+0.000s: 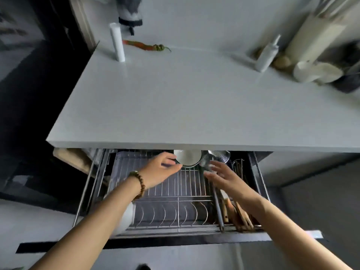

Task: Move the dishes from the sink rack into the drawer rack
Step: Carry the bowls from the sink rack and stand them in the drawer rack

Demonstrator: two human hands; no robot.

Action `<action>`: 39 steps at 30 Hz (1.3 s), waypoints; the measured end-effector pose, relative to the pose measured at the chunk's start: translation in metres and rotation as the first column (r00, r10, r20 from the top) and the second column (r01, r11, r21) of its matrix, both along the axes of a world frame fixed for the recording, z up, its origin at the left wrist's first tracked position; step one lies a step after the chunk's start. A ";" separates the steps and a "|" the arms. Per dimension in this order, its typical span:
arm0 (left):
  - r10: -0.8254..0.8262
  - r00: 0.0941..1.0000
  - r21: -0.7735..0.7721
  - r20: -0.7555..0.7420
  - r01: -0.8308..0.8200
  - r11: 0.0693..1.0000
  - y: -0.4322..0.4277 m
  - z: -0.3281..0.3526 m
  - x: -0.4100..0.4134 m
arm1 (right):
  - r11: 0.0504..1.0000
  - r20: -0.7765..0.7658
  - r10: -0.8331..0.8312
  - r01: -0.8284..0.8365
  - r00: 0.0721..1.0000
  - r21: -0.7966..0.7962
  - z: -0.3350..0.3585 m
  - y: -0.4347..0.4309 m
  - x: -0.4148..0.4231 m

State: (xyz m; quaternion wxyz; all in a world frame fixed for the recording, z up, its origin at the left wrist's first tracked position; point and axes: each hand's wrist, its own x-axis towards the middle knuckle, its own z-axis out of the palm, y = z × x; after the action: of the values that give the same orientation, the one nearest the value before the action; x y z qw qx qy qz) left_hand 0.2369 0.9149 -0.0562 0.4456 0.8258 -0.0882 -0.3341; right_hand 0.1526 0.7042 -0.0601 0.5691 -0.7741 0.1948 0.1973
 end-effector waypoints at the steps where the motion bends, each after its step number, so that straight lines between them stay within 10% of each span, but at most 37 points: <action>1: -0.037 0.999 -0.005 0.019 0.037 0.999 -0.025 0.011 -0.005 | 0.999 0.020 -0.033 0.033 0.999 -0.004 0.017 -0.024 -0.013; 21: -0.561 0.824 -0.237 -0.080 0.531 0.814 -0.596 0.090 -0.258 | 0.629 0.165 -0.764 0.777 0.623 -0.023 0.134 -0.487 -0.371; 32: -0.660 0.679 -0.224 -0.322 0.623 0.750 -0.790 0.063 -0.280 | 0.339 -0.015 -0.941 0.940 0.339 -0.037 0.098 -0.646 -0.410; 39: -0.657 0.611 -0.185 -0.442 0.655 0.733 -0.881 0.036 -0.286 | 0.384 -0.112 -0.922 0.911 0.370 -0.152 0.081 -0.742 -0.399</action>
State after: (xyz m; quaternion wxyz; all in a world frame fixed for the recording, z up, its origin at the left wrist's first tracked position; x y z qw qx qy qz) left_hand -0.0493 0.0337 -0.0202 0.3017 0.6252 -0.2718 -0.6665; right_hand -0.2462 -0.0380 0.0205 0.5378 -0.5328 0.6472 -0.0892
